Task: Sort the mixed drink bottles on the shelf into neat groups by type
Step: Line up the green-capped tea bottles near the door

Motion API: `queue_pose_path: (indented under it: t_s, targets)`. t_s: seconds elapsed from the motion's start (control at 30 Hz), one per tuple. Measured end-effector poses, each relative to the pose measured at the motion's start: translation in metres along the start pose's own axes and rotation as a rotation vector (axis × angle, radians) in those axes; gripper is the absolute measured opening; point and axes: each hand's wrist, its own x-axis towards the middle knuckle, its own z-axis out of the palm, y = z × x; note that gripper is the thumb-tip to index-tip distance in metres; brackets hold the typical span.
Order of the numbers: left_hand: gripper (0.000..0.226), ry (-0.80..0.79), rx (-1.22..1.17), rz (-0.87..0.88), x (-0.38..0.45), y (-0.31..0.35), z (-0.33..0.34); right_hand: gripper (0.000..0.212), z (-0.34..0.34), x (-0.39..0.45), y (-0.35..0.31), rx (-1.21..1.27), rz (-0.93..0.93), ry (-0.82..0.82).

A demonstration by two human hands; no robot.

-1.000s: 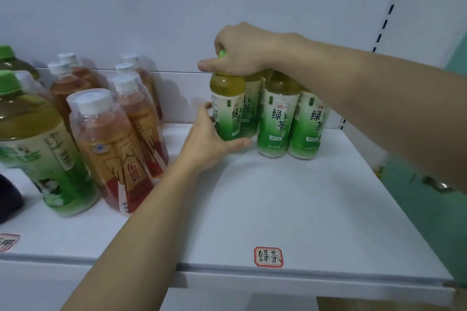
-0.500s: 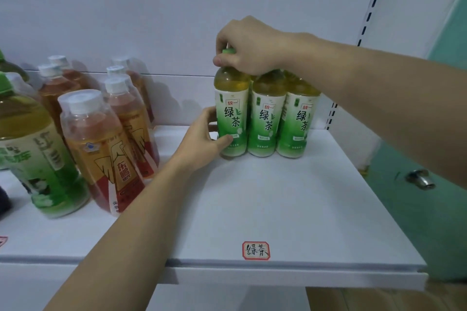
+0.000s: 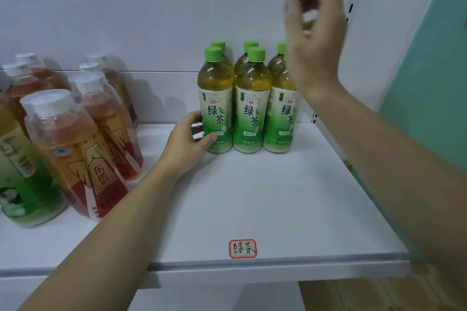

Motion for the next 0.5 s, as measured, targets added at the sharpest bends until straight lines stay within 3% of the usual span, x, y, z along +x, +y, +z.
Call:
queue_pose_path:
  t_s: [0.03, 0.1, 0.2, 0.3, 0.37, 0.5]
  targets:
    - [0.051, 0.009, 0.001, -0.004, 0.0, 0.0, 0.0, 0.01, -0.012, -0.015, 0.011, 0.06, 0.121, 0.13]
    - [0.051, 0.021, -0.024, -0.022, 0.001, 0.0, 0.001, 0.015, -0.031, -0.054, 0.036, 0.127, 0.431, 0.167]
    - [0.044, 0.117, -0.36, -0.232, 0.004, 0.008, 0.01, 0.051, -0.048, -0.101, 0.068, 0.122, 0.719, -0.168]
    - [0.046, 0.283, -0.743, -0.492, 0.017, 0.021, 0.017, 0.093, -0.053, -0.112, 0.083, 0.193, 0.797, -0.424]
    - [0.053, 0.239, -0.822, -0.531, 0.027, 0.025, 0.021, 0.119, -0.05, -0.116, 0.09, 0.241, 0.858, -0.526]
    - [0.057, 0.178, -0.692, -0.412, 0.029, 0.019, 0.036, 0.113, -0.046, -0.13, 0.098, 0.31, 0.901, -0.653]
